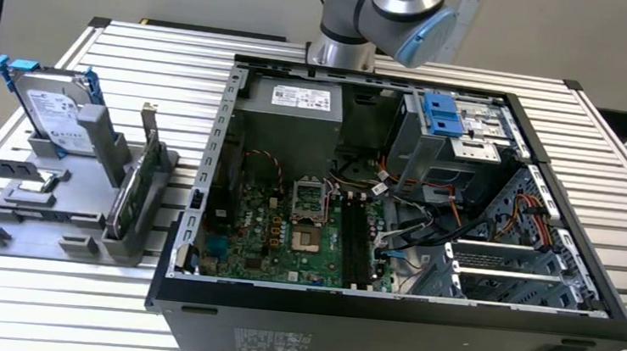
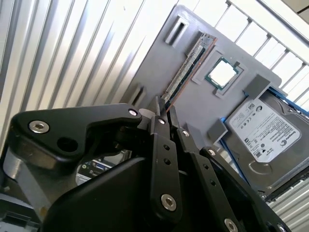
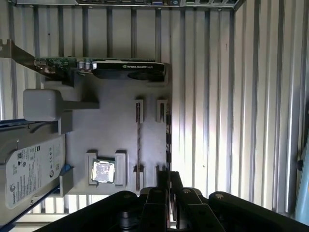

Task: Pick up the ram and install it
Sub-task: 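Pick up the ram and move it above insertion slot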

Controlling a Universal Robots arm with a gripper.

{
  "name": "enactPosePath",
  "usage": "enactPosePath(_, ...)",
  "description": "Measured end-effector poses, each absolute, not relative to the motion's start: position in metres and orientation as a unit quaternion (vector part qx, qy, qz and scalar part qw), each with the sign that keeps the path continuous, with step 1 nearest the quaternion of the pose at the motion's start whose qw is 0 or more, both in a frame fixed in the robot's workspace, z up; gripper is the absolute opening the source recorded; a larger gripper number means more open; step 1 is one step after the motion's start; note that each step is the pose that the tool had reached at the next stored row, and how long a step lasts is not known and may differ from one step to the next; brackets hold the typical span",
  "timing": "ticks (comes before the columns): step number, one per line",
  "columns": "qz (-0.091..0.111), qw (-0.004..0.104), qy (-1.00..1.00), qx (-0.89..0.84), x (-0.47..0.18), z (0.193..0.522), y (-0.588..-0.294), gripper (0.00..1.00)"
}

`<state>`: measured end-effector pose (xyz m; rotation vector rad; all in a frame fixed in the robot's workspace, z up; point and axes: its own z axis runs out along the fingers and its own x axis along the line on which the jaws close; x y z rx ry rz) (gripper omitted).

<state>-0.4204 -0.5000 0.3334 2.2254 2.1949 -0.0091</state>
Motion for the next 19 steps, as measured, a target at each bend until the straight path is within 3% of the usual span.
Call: enactPosePath(19, -0.003, 0.008, 0.702, 0.712, -0.4204, 0.3424, -0.5000, 0.00)
